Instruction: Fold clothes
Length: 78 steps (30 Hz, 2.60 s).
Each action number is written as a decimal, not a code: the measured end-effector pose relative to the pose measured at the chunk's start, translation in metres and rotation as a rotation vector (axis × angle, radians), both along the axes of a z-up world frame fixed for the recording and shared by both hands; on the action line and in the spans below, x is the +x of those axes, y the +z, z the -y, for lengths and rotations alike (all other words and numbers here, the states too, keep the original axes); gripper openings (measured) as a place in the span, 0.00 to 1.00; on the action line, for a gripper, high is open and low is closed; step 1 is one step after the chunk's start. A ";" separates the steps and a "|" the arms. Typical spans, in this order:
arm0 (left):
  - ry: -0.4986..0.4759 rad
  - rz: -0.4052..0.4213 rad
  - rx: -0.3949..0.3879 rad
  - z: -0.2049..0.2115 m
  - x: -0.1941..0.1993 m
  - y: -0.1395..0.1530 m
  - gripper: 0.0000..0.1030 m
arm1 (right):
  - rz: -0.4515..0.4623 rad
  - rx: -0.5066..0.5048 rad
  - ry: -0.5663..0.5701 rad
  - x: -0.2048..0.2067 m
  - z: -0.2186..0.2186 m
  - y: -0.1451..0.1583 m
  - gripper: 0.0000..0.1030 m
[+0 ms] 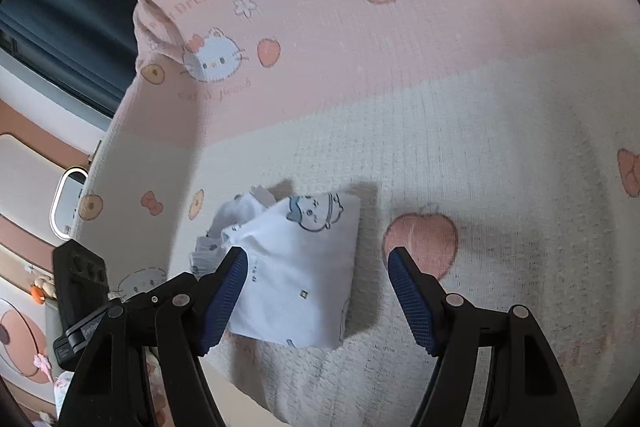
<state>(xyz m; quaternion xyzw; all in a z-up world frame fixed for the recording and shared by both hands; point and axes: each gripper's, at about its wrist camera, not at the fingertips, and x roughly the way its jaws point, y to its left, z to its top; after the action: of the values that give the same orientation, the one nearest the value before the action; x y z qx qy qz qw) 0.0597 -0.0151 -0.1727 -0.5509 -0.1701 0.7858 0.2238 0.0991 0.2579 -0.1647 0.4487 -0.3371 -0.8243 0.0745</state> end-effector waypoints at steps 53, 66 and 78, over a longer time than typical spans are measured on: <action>0.027 -0.193 -0.163 0.010 -0.014 -0.015 0.31 | 0.046 0.105 0.017 -0.012 0.032 -0.014 0.30; 0.167 -0.038 -0.028 0.045 -0.018 -0.023 0.48 | 0.096 0.095 0.052 -0.017 0.030 -0.028 0.30; 0.391 0.031 0.162 0.084 0.004 -0.028 0.75 | 0.059 -0.070 0.055 -0.042 0.007 -0.034 0.57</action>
<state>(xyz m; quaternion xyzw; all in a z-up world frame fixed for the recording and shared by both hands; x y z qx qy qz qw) 0.0642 -0.0990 -0.2008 -0.4996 -0.3395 0.7896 0.1079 0.0568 0.2513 -0.1986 0.4790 -0.3554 -0.7961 0.1027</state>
